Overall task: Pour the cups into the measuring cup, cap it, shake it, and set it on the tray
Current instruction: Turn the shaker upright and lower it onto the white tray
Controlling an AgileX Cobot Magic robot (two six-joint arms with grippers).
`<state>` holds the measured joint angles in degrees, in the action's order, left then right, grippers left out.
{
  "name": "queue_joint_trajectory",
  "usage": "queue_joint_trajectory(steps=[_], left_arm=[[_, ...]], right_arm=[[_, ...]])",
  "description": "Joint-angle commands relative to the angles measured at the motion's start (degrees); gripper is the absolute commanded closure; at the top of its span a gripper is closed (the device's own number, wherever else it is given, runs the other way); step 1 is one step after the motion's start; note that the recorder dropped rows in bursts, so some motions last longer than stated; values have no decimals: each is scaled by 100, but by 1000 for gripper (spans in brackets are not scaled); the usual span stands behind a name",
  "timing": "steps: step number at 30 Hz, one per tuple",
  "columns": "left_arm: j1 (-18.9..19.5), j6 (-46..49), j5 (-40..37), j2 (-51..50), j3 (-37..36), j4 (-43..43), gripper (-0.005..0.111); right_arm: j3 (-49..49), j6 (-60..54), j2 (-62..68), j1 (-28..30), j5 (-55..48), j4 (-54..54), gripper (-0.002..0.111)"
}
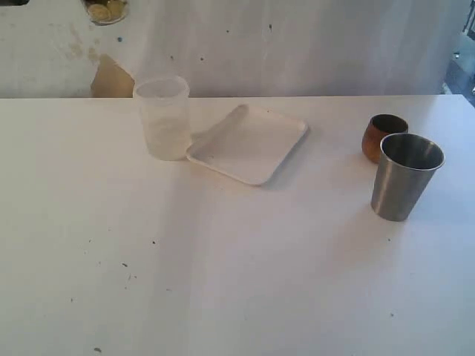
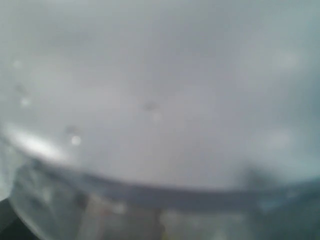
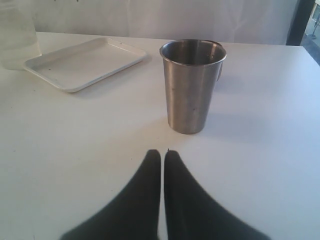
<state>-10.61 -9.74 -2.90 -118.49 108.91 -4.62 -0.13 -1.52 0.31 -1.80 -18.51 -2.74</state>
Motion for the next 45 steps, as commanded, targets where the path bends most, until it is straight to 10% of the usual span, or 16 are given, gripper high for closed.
queue_joint_trajectory(steps=[1, 20, 35, 45], left_arm=[[-143, 53, -313, 213, 58, 109, 107], [-2086, 974, 1450, 213, -1232, -29, 107], [-2208, -619, 4180, -421, -2836, 1326, 107], [-2208, -966, 3497, -1196, -2088, 1985, 107]], right_arm=[[13, 20, -31, 17, 50, -10, 106], [13, 184, -31, 17, 50, -10, 106], [13, 184, -31, 17, 50, -10, 106], [13, 184, -31, 17, 50, -10, 106]])
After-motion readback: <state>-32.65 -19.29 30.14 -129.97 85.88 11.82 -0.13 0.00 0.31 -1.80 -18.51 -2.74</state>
